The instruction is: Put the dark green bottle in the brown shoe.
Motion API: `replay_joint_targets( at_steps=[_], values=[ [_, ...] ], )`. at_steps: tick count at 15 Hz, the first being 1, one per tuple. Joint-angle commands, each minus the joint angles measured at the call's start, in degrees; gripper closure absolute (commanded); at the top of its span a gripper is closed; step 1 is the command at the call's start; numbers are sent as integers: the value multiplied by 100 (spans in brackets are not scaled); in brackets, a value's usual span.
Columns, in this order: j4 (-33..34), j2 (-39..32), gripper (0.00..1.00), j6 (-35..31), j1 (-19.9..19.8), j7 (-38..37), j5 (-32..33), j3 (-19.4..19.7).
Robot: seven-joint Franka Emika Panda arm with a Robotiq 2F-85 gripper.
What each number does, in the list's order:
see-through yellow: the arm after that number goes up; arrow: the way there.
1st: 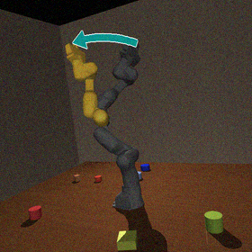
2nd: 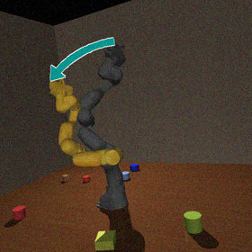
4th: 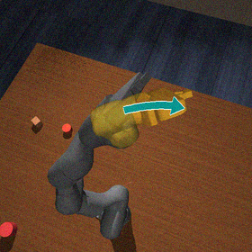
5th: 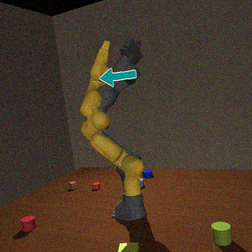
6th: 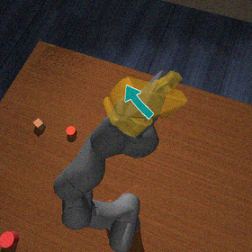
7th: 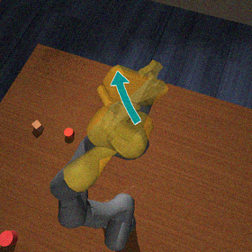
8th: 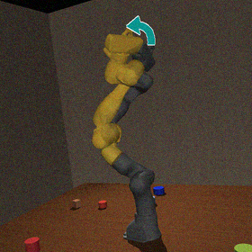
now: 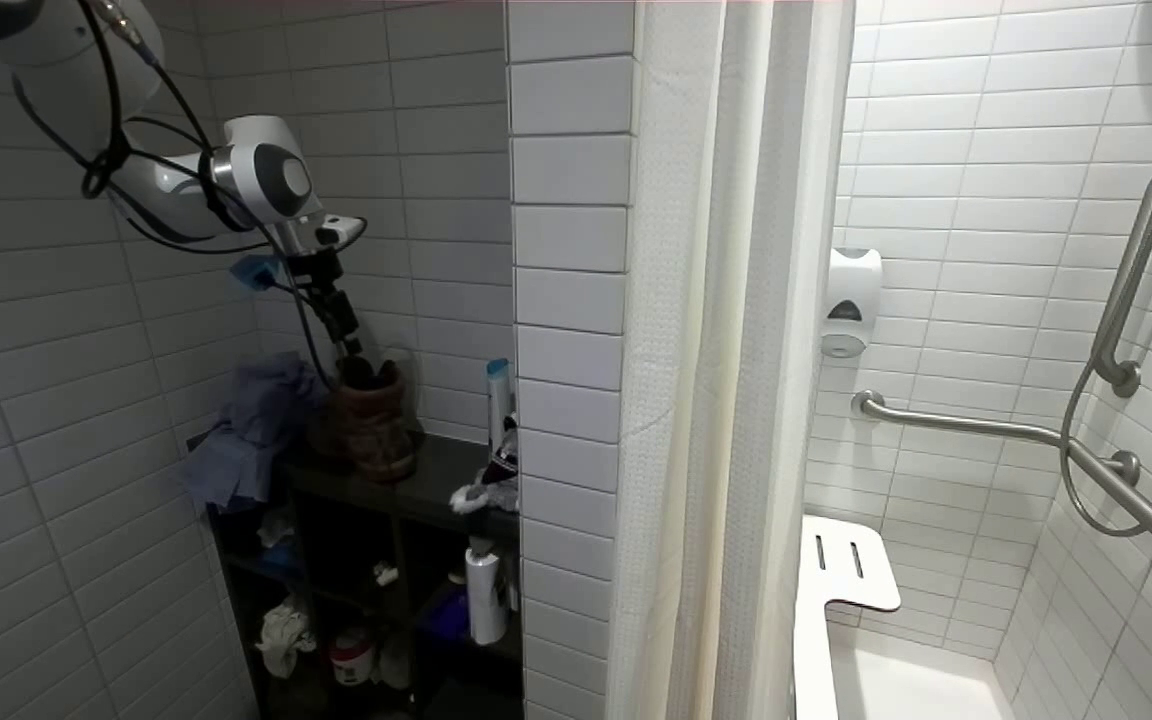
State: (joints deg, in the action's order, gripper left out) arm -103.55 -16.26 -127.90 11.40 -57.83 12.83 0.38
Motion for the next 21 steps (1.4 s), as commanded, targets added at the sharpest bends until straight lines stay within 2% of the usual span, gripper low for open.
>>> replay_joint_targets(
  at_steps=[1,5,9,18,20,21],
  values=[
    [-200,216,0,-82,-36,-116,84,22],
    [-360,394,0,-192,-154,-70,-26,41],
    [-831,809,0,-355,-358,-68,-33,107],
    [-3081,2544,0,-1105,-859,-3,358,41],
    [-3280,2743,0,-1136,-984,108,247,2],
    [-2924,2381,0,-1006,-997,40,205,-87]
  ],
)
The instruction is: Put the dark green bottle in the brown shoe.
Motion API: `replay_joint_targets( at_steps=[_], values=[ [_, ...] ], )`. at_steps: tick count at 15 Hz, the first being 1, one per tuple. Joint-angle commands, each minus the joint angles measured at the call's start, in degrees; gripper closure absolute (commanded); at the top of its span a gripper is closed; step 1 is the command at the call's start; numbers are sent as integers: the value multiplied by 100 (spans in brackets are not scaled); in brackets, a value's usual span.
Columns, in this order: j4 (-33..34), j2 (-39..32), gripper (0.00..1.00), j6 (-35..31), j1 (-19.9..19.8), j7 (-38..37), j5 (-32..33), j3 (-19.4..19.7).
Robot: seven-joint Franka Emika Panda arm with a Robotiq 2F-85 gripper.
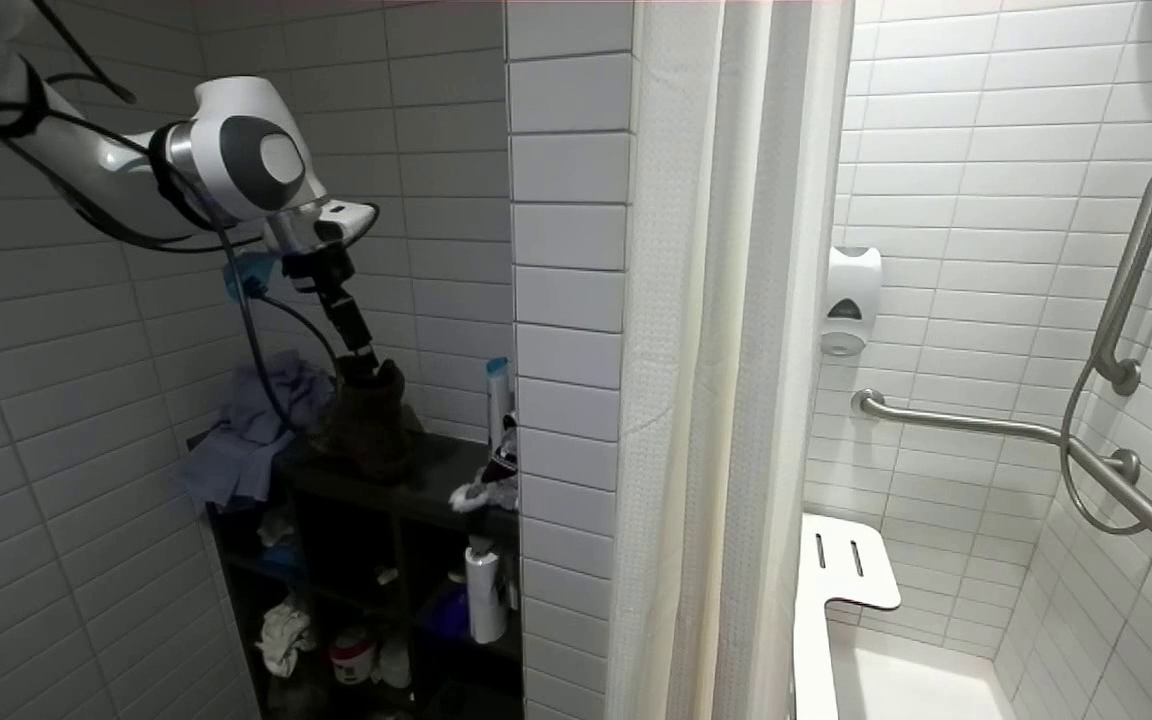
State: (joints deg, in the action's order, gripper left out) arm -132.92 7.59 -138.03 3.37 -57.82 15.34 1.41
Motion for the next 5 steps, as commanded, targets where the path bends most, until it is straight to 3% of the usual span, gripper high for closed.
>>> replay_joint_targets(
  at_steps=[1,5],
  values=[
    [-113,121,0,-8,-242,56,-53,-208],
    [-238,266,0,-19,-285,69,-63,-230]
  ],
)
